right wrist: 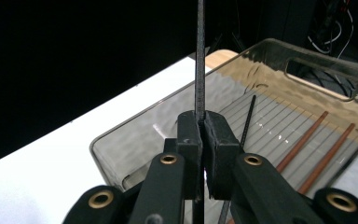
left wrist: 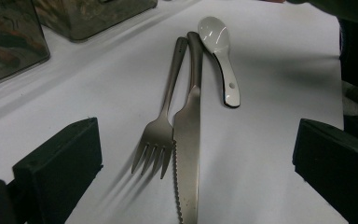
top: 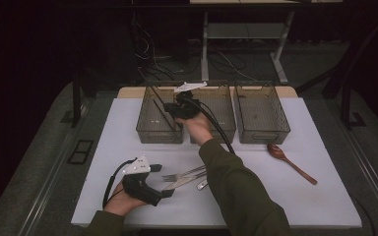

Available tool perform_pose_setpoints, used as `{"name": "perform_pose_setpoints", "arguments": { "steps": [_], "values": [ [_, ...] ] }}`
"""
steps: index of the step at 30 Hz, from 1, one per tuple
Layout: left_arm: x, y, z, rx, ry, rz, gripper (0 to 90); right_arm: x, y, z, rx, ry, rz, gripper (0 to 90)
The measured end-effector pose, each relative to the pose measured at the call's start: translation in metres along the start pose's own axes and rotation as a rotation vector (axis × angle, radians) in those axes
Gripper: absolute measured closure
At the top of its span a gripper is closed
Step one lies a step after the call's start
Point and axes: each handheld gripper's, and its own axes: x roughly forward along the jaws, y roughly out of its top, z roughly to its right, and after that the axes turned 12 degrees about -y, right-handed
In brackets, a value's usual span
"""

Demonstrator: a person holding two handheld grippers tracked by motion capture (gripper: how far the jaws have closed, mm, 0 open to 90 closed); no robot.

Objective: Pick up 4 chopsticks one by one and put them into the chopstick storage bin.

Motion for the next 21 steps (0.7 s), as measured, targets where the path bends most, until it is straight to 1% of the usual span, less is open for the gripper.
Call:
{"name": "perform_pose_setpoints", "arguments": {
  "steps": [1,3,5,10,12,16,17,18,19,21],
  "values": [
    [0.000,0.000,0.000,0.008,0.000,-0.001,0.4,0.004,-0.001,-0.001,0.003,-0.001,-0.006,85.2],
    [0.000,0.000,0.000,0.002,-0.002,0.002,0.5,0.011,-0.003,-0.001,0.009,-0.010,-0.023,85.2],
    [0.000,0.000,0.000,0.004,-0.002,0.003,0.4,0.017,-0.006,-0.001,0.013,-0.018,-0.042,85.2],
    [0.000,0.000,0.000,0.004,-0.004,-0.001,0.4,0.025,-0.014,-0.002,0.023,-0.035,-0.096,85.2],
    [0.000,0.000,0.000,0.004,-0.005,-0.001,0.5,0.027,-0.015,-0.003,0.016,-0.044,-0.106,85.1],
    [0.001,0.000,0.000,0.002,-0.006,-0.003,0.5,0.029,-0.018,-0.005,0.002,-0.057,-0.149,84.6],
    [0.001,0.000,0.000,0.002,-0.006,-0.002,0.5,0.030,-0.018,-0.004,-0.006,-0.062,-0.150,84.3],
    [0.001,0.000,0.000,0.002,-0.006,-0.002,0.5,0.029,-0.018,-0.005,-0.006,-0.063,-0.151,82.8],
    [0.001,0.000,0.000,0.003,-0.006,-0.003,0.4,0.029,-0.018,-0.006,-0.002,-0.065,-0.152,77.1],
    [0.001,0.000,0.000,0.005,-0.006,-0.003,0.5,0.028,-0.017,-0.006,0.000,-0.061,-0.149,70.8]
  ]
}}
